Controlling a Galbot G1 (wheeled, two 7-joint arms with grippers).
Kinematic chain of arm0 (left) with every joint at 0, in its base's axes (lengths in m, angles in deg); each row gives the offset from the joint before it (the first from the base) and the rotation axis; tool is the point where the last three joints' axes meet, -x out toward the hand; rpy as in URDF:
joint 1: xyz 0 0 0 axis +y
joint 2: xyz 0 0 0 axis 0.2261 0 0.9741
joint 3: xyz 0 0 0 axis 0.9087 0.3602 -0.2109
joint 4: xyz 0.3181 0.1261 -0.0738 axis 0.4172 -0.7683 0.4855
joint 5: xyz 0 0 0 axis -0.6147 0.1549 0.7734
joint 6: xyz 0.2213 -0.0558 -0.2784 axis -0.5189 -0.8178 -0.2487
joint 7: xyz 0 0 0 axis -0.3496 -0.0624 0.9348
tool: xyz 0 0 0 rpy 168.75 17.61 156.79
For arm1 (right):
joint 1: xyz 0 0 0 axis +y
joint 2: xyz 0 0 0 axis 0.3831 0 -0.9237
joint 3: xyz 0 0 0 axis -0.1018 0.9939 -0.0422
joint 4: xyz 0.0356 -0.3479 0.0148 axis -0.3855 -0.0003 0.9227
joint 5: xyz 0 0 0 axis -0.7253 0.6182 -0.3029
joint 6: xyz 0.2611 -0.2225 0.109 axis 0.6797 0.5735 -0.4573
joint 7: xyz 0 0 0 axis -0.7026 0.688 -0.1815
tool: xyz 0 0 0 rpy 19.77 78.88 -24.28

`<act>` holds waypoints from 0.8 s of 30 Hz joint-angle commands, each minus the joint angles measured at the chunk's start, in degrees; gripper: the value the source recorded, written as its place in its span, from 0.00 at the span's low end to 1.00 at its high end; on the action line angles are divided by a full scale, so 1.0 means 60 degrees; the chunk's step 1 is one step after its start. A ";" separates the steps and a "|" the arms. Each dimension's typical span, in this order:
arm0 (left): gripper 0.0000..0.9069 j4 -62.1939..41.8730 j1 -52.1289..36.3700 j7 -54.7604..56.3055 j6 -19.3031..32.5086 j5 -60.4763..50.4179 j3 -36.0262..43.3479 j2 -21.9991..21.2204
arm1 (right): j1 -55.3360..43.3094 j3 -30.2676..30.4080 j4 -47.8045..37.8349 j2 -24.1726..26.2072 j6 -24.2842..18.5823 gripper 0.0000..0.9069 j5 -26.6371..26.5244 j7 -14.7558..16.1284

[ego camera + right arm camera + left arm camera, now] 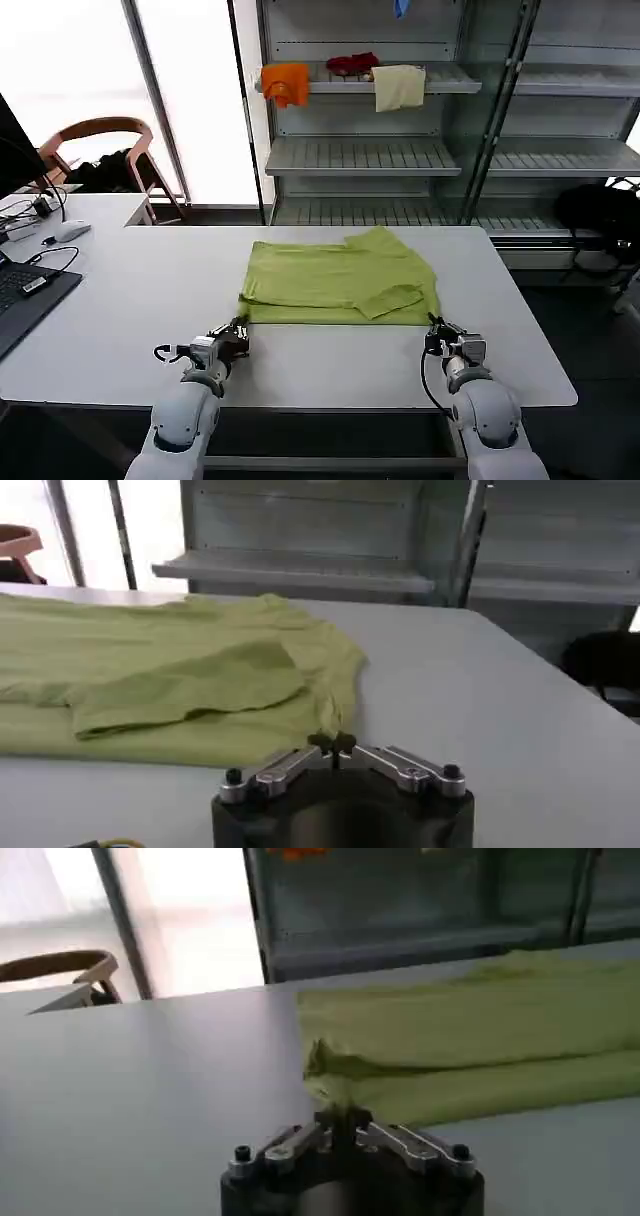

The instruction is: Fold and organize the clothes.

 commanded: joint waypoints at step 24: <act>0.00 0.4587 0.5075 0.1277 -0.0454 0.3003 -0.2606 0.0369 | 0.4291 0.1546 0.4542 -0.0095 0.0079 0.00 0.0313 -0.1501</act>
